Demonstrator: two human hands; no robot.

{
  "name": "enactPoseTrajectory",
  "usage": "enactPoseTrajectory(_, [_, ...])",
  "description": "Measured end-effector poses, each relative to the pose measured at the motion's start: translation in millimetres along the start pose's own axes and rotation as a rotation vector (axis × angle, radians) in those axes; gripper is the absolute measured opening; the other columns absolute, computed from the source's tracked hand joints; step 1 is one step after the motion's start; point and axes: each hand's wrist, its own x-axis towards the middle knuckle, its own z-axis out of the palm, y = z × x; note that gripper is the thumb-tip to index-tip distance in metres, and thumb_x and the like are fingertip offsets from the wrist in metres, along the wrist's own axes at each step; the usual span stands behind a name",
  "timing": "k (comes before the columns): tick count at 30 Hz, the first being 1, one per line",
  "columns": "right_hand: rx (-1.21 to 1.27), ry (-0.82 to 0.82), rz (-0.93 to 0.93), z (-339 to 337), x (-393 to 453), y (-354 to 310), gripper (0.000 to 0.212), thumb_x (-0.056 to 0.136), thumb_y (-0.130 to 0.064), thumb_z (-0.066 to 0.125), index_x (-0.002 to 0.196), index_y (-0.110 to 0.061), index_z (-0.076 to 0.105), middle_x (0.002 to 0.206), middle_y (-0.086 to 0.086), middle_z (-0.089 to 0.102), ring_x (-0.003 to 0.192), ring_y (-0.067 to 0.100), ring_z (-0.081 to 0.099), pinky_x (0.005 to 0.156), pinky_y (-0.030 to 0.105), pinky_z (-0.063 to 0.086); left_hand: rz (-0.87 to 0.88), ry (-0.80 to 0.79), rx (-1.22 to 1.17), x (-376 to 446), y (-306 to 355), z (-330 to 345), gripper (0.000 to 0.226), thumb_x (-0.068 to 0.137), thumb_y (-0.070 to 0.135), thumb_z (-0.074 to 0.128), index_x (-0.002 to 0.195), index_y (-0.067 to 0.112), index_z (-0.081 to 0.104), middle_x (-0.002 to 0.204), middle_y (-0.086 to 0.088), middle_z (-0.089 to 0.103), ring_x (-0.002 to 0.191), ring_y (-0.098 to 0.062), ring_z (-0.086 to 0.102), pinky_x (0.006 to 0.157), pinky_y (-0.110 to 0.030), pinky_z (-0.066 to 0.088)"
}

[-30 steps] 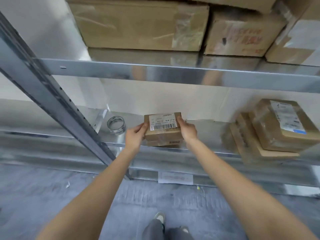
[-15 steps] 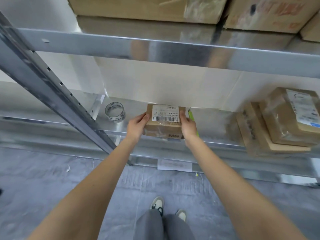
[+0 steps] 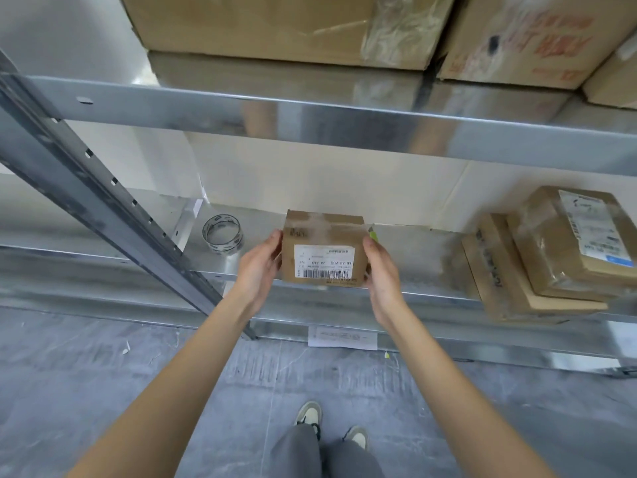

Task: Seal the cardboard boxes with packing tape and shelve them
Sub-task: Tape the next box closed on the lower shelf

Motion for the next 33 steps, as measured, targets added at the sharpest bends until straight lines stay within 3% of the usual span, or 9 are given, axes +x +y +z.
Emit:
enactPoseTrajectory(5, [0.103, 0.036, 0.02, 4.0, 0.3, 12.9, 0.024, 0.085, -0.03, 0.069, 0.108, -0.031, 0.061, 0.125, 0.001, 0.065, 0.12, 0.019, 0.059, 0.111, 0.047, 0.039, -0.011, 0.099, 0.022, -1.5, -17.0, 0.2, 0.037, 0.096, 0.013, 0.057, 0.13, -0.003, 0.056, 0.118, -0.007, 0.07, 0.115, -0.017, 0.063, 0.109, -0.032, 0.042])
enactPoseTrajectory(10, [0.054, 0.04, 0.007, 2.4, 3.1, 28.5, 0.053, 0.067, -0.047, 0.073, 0.116, -0.034, 0.059, 0.13, -0.004, 0.062, 0.125, 0.015, 0.055, 0.113, 0.048, 0.036, -0.068, 0.11, 0.116, -1.5, -32.3, -7.6, 0.046, 0.095, 0.012, 0.059, 0.139, 0.007, 0.049, 0.109, 0.014, 0.068, 0.11, 0.0, 0.059, 0.11, -0.027, 0.037])
enactPoseTrajectory(15, [-0.017, -0.003, 0.004, 1.0, 1.1, 26.1, 0.037, 0.084, -0.037, 0.064, 0.121, -0.031, 0.063, 0.124, -0.011, 0.066, 0.122, 0.011, 0.056, 0.113, 0.043, 0.036, -0.106, 0.07, 0.178, -4.8, -24.8, -12.6, 0.055, 0.095, 0.02, 0.06, 0.146, 0.016, 0.041, 0.122, 0.008, 0.065, 0.118, -0.007, 0.057, 0.111, -0.032, 0.037])
enactPoseTrajectory(17, [-0.067, -0.037, 0.0, 1.6, 1.6, 15.3, 0.032, 0.089, -0.032, 0.061, 0.121, -0.029, 0.063, 0.119, -0.014, 0.067, 0.12, 0.011, 0.056, 0.11, 0.037, 0.039, -0.109, 0.04, 0.208, -5.0, -17.4, -7.5, 0.053, 0.1, 0.018, 0.052, 0.149, 0.019, 0.034, 0.126, 0.007, 0.061, 0.108, 0.0, 0.057, 0.105, -0.028, 0.038])
enactPoseTrajectory(19, [-0.126, -0.041, -0.021, 2.2, 0.3, 0.6, 0.034, 0.088, -0.042, 0.061, 0.121, -0.033, 0.06, 0.117, -0.02, 0.064, 0.119, 0.007, 0.055, 0.105, 0.034, 0.041, -0.09, 0.015, 0.181, -2.9, -6.6, -0.7, 0.043, 0.103, 0.017, 0.04, 0.147, 0.015, 0.038, 0.137, 0.003, 0.054, 0.113, -0.007, 0.057, 0.105, -0.027, 0.038])
enactPoseTrajectory(22, [-0.151, -0.023, -0.053, 0.7, -4.1, -14.3, 0.055, 0.079, -0.064, 0.06, 0.126, -0.034, 0.053, 0.128, -0.013, 0.059, 0.12, 0.009, 0.053, 0.104, 0.038, 0.041, -0.011, -0.009, 0.12, 1.2, 5.7, 1.9, 0.042, 0.105, 0.036, 0.031, 0.133, 0.014, 0.054, 0.139, -0.003, 0.056, 0.132, -0.017, 0.05, 0.117, -0.038, 0.028])
enactPoseTrajectory(25, [-0.09, 0.023, -0.087, 1.4, -8.2, -17.8, 0.026, 0.09, -0.055, 0.058, 0.107, -0.037, 0.05, 0.122, -0.012, 0.058, 0.112, 0.003, 0.053, 0.097, 0.03, 0.041, 0.063, 0.028, 0.126, 5.6, 10.4, 4.0, 0.061, 0.099, 0.052, 0.042, 0.133, 0.003, 0.053, 0.133, -0.009, 0.061, 0.127, -0.018, 0.055, 0.116, -0.041, 0.031])
enactPoseTrajectory(28, [-0.072, 0.066, -0.12, 7.2, -11.1, -14.7, 0.024, 0.089, -0.05, 0.061, 0.104, -0.035, 0.051, 0.118, -0.01, 0.061, 0.109, 0.006, 0.056, 0.094, 0.028, 0.041, 0.087, 0.091, 0.187, 6.2, 9.6, 8.1, 0.071, 0.079, 0.067, 0.061, 0.122, 0.01, 0.058, 0.126, -0.01, 0.065, 0.12, -0.021, 0.059, 0.111, -0.042, 0.039])
enactPoseTrajectory(33, [-0.048, 0.039, -0.087, 10.6, -10.4, 2.1, 0.02, 0.092, -0.027, 0.062, 0.107, -0.024, 0.049, 0.111, -0.007, 0.06, 0.103, 0.005, 0.055, 0.085, 0.021, 0.039, 0.068, 0.097, 0.282, 9.1, -15.6, -3.5, 0.033, 0.092, 0.035, 0.066, 0.121, 0.026, 0.055, 0.127, 0.004, 0.064, 0.122, -0.012, 0.056, 0.108, -0.038, 0.041])
